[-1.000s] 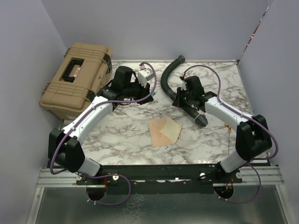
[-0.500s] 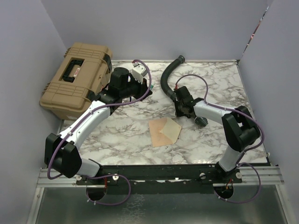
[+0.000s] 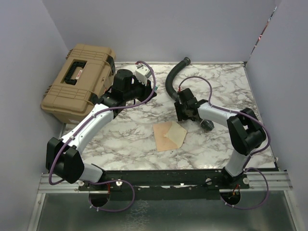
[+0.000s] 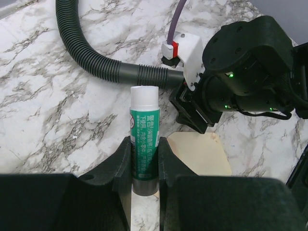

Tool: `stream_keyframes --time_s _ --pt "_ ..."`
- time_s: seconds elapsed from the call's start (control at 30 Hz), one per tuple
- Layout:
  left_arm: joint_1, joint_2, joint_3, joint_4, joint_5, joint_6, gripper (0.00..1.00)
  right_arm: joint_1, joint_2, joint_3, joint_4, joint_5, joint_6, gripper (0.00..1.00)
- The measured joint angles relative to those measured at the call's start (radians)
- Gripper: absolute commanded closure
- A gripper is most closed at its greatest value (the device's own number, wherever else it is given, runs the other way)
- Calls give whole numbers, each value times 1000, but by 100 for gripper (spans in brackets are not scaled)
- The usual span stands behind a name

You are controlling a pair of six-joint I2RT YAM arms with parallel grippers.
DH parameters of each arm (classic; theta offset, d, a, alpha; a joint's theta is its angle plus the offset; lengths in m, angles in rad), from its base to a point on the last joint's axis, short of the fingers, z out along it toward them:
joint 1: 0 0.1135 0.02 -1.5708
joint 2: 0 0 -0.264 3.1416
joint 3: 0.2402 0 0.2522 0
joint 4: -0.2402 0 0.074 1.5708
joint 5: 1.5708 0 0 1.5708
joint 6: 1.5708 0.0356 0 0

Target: Place the letter into the envelope and seal it

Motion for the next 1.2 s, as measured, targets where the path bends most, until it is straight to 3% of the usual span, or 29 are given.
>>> stream_keyframes --time_s 0.27,0.43,0.67,0.8,0.9,1.2 --pt "0 0 5 9 3 -2 100 2 -147 114 -83 -42 3 42" --pt "0 0 12 33 29 -20 100 2 -335 129 -58 -154 11 30" --pt "0 0 16 135 93 -108 100 2 -537 115 187 -380 184 21" --pt "0 -2 14 228 134 -170 100 2 -531 120 327 -437 306 21" --pt "0 -10 12 285 160 -216 100 2 -478 146 350 -461 354 27" --pt "0 -33 -42 403 240 -304 100 2 -382 225 358 -505 410 62"
